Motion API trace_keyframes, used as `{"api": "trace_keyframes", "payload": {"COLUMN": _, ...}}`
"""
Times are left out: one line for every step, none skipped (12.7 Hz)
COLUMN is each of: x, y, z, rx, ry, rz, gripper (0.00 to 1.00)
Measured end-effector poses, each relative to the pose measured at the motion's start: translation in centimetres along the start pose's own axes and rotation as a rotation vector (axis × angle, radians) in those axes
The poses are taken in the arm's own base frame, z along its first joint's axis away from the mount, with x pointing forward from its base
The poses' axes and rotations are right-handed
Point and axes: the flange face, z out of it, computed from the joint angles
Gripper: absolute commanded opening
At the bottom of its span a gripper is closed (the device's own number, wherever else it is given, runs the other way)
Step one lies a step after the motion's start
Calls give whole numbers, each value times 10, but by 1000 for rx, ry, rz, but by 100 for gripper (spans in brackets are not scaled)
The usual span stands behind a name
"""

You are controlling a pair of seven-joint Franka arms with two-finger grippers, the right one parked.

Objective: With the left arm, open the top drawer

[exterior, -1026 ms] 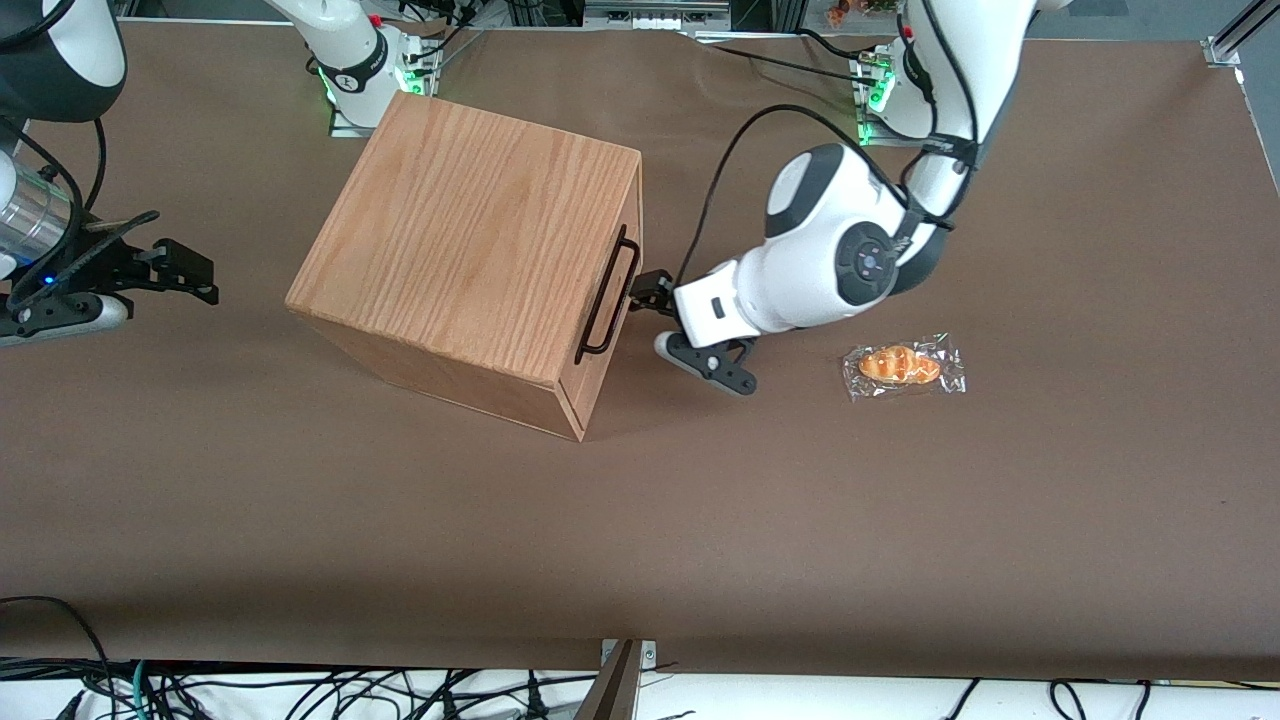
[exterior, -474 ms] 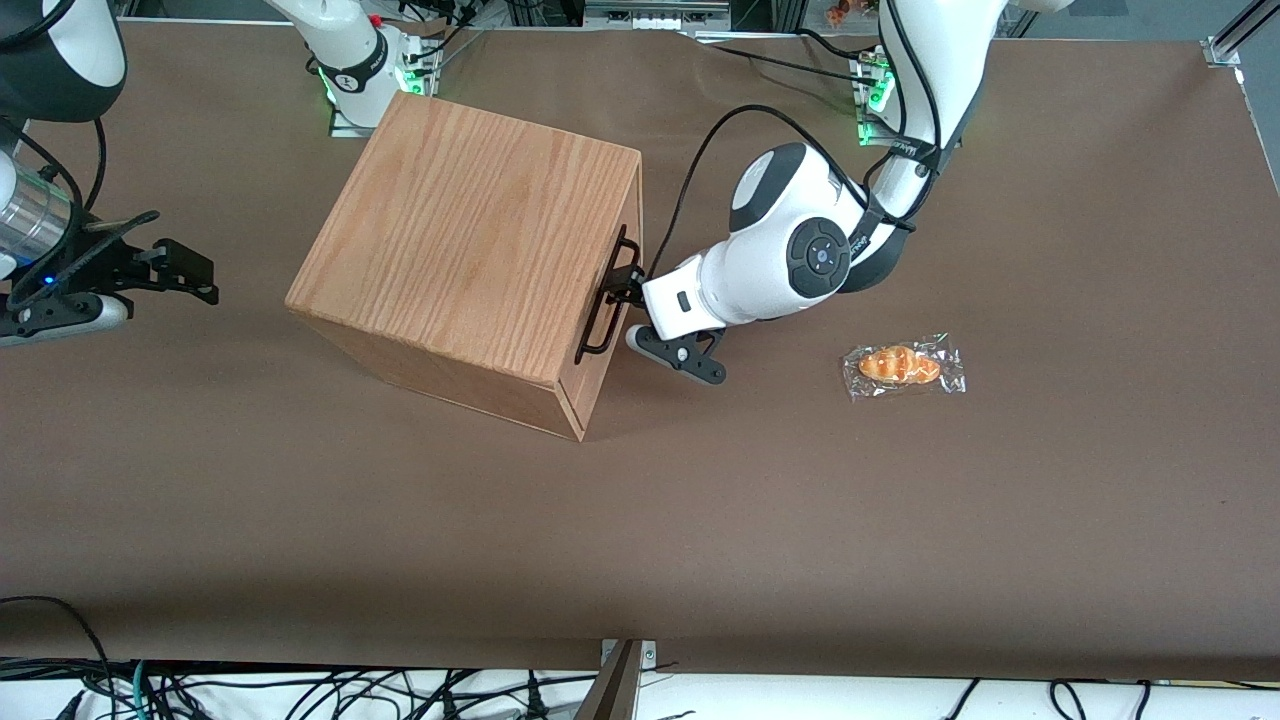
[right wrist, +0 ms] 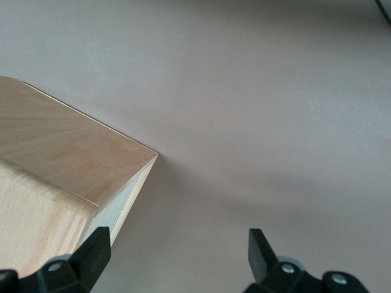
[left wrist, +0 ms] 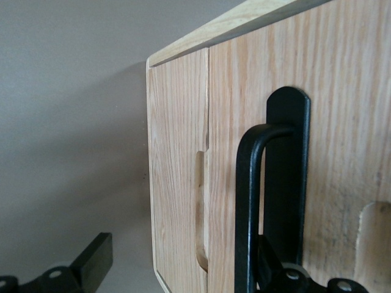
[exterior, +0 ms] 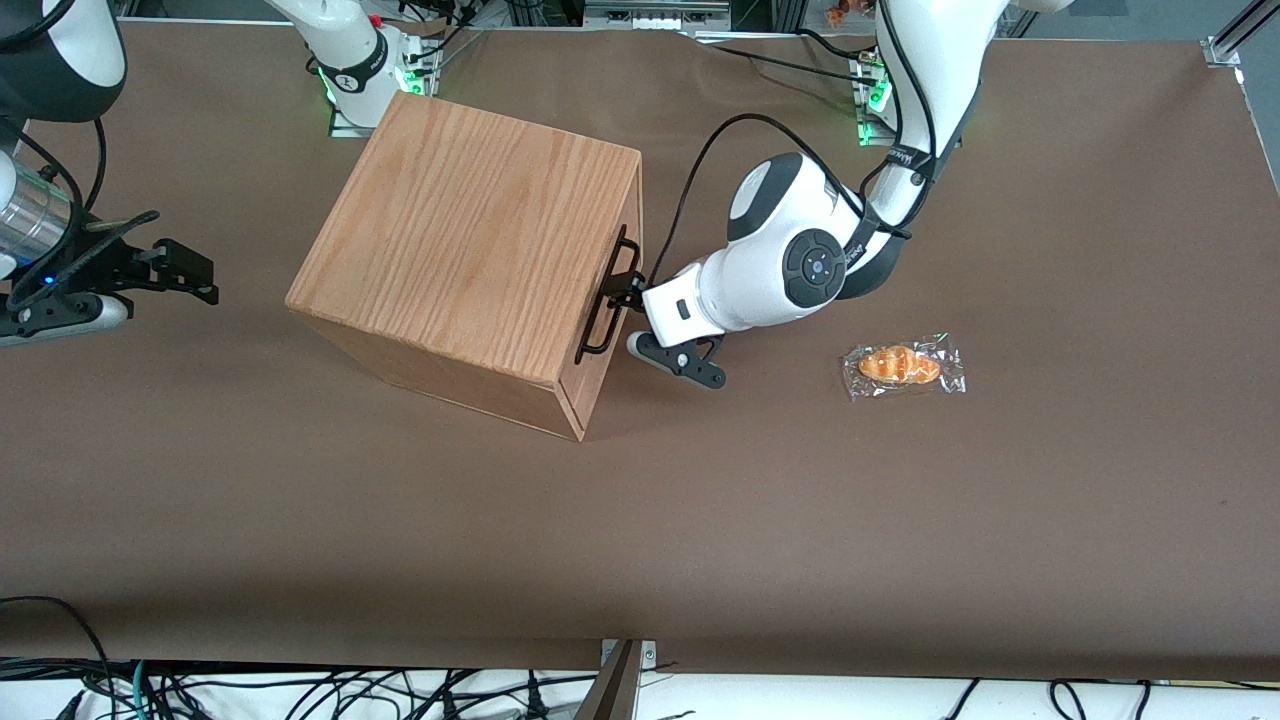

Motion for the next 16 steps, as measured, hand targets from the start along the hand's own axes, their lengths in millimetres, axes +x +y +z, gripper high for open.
{"api": "trace_keyframes", "payload": {"x": 0, "y": 0, "z": 0, "rx": 0, "ry": 1, "rz": -1, "gripper": 100}}
{"api": "trace_keyframes", "payload": {"x": 1, "y": -1, "z": -1, "rx": 1, "ry": 2, "rz": -2, "gripper": 100}}
{"api": "trace_keyframes", "payload": {"x": 1, "y": -2, "z": -1, "rx": 2, "ry": 3, "rz": -3, "gripper": 100}}
{"api": "trace_keyframes", "payload": {"x": 1, "y": -3, "z": -2, "rx": 2, "ry": 3, "rz": -6, "gripper": 100}}
{"api": "trace_keyframes", "payload": {"x": 2, "y": -4, "z": -2, "rx": 3, "ry": 5, "rz": -9, "gripper": 100}}
{"api": "trace_keyframes", "payload": {"x": 3, "y": -7, "z": -4, "rx": 6, "ry": 9, "rz": -13, "gripper": 100}}
{"api": "trace_keyframes", "payload": {"x": 6, "y": -13, "z": -7, "rx": 12, "ry": 16, "rz": -22, "gripper": 100}}
{"api": "trace_keyframes", "payload": {"x": 8, "y": -21, "z": -11, "rx": 16, "ry": 23, "rz": -33, "gripper": 100}}
{"api": "trace_keyframes", "payload": {"x": 11, "y": -28, "z": -15, "rx": 20, "ry": 29, "rz": -43, "gripper": 100}}
{"api": "trace_keyframes", "payload": {"x": 13, "y": -35, "z": -18, "rx": 23, "ry": 34, "rz": -53, "gripper": 100}}
{"api": "trace_keyframes", "payload": {"x": 15, "y": -41, "z": -21, "rx": 23, "ry": 39, "rz": -62, "gripper": 100}}
{"api": "trace_keyframes", "payload": {"x": 17, "y": -47, "z": -24, "rx": 23, "ry": 43, "rz": -69, "gripper": 100}}
{"api": "trace_keyframes", "payload": {"x": 19, "y": -52, "z": -28, "rx": 23, "ry": 48, "rz": -78, "gripper": 100}}
{"api": "trace_keyframes", "payload": {"x": 21, "y": -58, "z": -31, "rx": 22, "ry": 53, "rz": -87, "gripper": 100}}
{"api": "trace_keyframes", "payload": {"x": 23, "y": -65, "z": -35, "rx": 22, "ry": 58, "rz": -96, "gripper": 100}}
{"api": "trace_keyframes", "payload": {"x": 24, "y": -71, "z": -39, "rx": 21, "ry": 63, "rz": -105, "gripper": 100}}
